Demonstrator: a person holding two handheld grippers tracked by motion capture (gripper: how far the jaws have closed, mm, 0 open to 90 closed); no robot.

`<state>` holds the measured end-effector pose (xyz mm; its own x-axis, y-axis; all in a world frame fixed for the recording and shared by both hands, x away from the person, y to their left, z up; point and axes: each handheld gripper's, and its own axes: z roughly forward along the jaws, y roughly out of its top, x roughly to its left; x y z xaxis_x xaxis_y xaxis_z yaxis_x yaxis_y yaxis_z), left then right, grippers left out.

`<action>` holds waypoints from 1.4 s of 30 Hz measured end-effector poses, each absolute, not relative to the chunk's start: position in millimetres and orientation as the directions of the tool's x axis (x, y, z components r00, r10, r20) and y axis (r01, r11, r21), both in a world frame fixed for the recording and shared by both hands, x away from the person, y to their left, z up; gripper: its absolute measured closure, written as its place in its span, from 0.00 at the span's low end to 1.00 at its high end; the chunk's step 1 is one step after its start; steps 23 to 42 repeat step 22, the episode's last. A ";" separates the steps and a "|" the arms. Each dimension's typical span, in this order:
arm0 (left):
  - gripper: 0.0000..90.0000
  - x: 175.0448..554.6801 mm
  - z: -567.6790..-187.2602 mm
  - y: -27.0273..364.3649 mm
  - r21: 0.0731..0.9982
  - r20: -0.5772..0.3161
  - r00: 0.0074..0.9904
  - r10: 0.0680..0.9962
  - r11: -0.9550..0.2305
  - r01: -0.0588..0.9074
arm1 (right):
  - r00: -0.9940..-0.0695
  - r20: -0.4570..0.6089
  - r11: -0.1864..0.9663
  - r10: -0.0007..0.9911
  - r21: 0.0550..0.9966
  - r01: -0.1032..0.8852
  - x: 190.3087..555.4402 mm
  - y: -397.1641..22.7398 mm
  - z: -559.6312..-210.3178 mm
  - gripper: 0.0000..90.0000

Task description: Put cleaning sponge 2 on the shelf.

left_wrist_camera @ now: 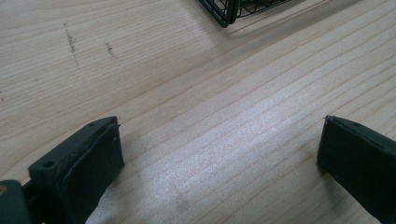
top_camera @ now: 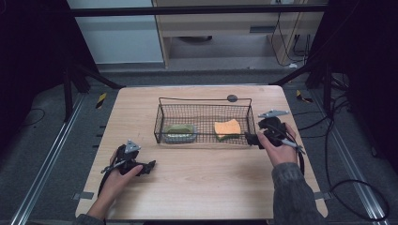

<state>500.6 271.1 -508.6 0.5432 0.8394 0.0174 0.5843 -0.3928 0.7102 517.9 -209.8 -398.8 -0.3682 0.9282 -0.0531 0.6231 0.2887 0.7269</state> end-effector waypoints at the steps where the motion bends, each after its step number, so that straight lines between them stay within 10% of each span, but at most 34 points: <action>1: 0.00 500.7 -508.6 271.1 0.711 0.017 0.543 0.840 -0.392 0.584 | -0.362 -0.046 0.276 0.931 0.737 0.617 506.5 -217.6 -407.7 0.11; 17: 0.00 501.2 -508.6 271.9 0.712 0.017 0.547 0.837 -0.394 0.581 | -0.293 -0.020 0.219 0.956 0.712 0.667 488.8 -235.0 -508.6 0.08; 42: 0.00 501.2 -508.7 271.7 0.712 0.016 0.546 0.838 -0.393 0.582 | -0.279 -0.004 0.192 0.960 0.734 0.651 489.1 -236.0 -512.3 0.06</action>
